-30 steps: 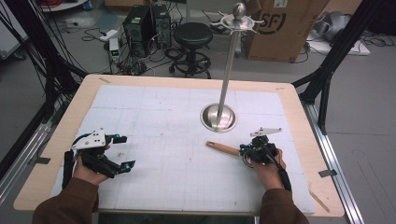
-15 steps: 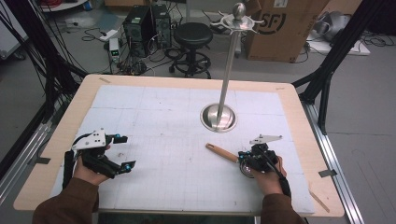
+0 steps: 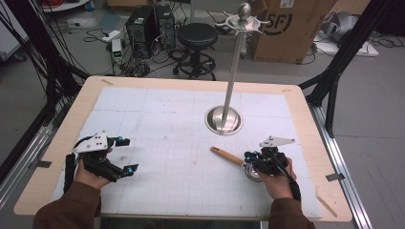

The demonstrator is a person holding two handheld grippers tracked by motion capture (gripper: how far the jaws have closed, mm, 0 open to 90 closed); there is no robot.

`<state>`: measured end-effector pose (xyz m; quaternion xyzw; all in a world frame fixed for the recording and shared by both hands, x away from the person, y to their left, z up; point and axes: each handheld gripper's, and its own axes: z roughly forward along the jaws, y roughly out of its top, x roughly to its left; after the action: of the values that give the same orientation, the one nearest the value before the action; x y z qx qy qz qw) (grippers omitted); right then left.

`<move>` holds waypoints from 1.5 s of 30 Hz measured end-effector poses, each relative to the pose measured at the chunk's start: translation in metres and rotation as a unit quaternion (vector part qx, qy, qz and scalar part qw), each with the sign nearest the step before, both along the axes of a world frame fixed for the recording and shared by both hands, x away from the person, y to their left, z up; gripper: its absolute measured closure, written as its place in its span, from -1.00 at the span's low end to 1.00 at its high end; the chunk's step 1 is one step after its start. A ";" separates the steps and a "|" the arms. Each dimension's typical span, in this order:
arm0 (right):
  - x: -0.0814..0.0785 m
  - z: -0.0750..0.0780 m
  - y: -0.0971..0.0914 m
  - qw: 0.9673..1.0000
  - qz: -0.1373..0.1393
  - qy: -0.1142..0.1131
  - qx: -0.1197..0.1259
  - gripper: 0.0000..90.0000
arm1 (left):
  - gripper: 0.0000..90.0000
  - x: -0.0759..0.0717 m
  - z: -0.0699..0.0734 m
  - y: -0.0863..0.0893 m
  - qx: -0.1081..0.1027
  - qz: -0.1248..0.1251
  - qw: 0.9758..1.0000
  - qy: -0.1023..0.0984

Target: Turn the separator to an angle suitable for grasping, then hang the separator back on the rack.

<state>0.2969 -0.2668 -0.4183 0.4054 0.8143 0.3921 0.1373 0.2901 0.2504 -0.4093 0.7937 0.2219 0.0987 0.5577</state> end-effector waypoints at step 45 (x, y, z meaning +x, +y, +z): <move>-0.009 0.029 0.007 0.993 0.031 -0.100 0.048 -0.37 | -0.96 -0.001 0.005 0.005 -0.014 0.000 1.000 -0.006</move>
<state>0.2881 -0.2600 -0.3893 0.3447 0.7891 0.4734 0.1856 0.2894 0.2553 -0.4048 0.7849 0.2202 0.1006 0.5703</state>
